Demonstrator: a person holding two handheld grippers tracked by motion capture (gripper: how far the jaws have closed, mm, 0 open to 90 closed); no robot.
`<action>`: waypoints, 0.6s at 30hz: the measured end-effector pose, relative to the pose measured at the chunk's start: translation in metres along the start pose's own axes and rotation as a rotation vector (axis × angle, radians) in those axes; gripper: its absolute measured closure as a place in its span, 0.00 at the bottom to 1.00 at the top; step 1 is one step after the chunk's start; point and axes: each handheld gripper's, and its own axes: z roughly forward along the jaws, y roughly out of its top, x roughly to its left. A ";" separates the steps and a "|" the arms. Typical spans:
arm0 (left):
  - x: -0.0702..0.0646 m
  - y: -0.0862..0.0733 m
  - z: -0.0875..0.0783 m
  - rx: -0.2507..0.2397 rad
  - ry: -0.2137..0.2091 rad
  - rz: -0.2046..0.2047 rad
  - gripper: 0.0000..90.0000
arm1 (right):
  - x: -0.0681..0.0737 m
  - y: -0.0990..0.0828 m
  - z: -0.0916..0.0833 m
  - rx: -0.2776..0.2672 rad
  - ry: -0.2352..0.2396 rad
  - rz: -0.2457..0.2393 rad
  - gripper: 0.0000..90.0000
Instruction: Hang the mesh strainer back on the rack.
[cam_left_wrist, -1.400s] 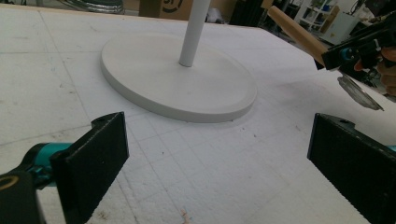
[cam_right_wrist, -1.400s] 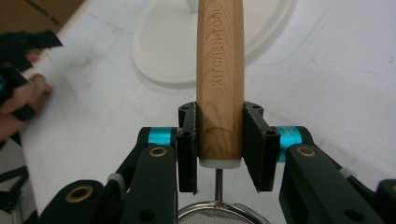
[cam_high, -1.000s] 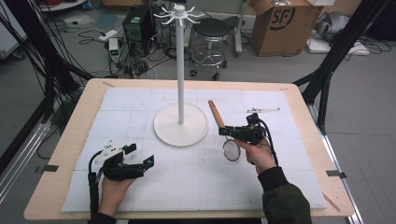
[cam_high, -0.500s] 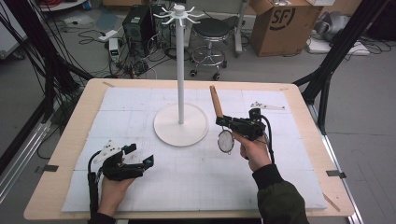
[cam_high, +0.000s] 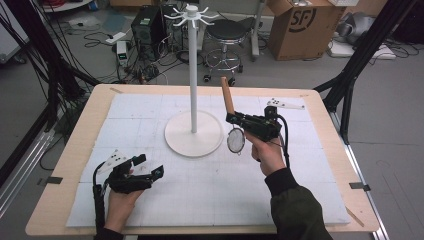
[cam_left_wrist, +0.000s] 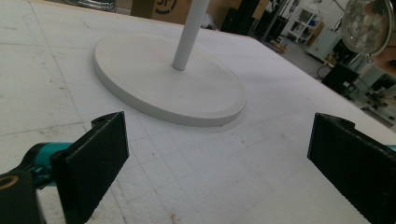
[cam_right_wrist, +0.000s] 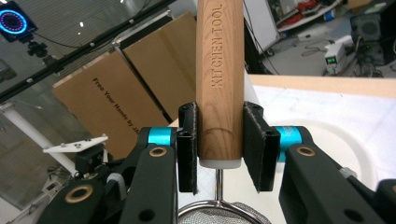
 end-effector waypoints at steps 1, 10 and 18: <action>0.001 0.000 -0.001 -0.003 -0.001 -0.008 0.07 | 0.002 0.002 0.001 -0.003 0.003 0.000 0.77; 0.003 0.001 -0.002 -0.006 0.001 -0.033 0.07 | 0.013 0.011 0.005 -0.072 0.033 -0.035 0.77; 0.003 0.000 0.000 0.011 0.020 -0.039 0.07 | 0.018 0.020 0.005 -0.121 0.057 -0.052 0.77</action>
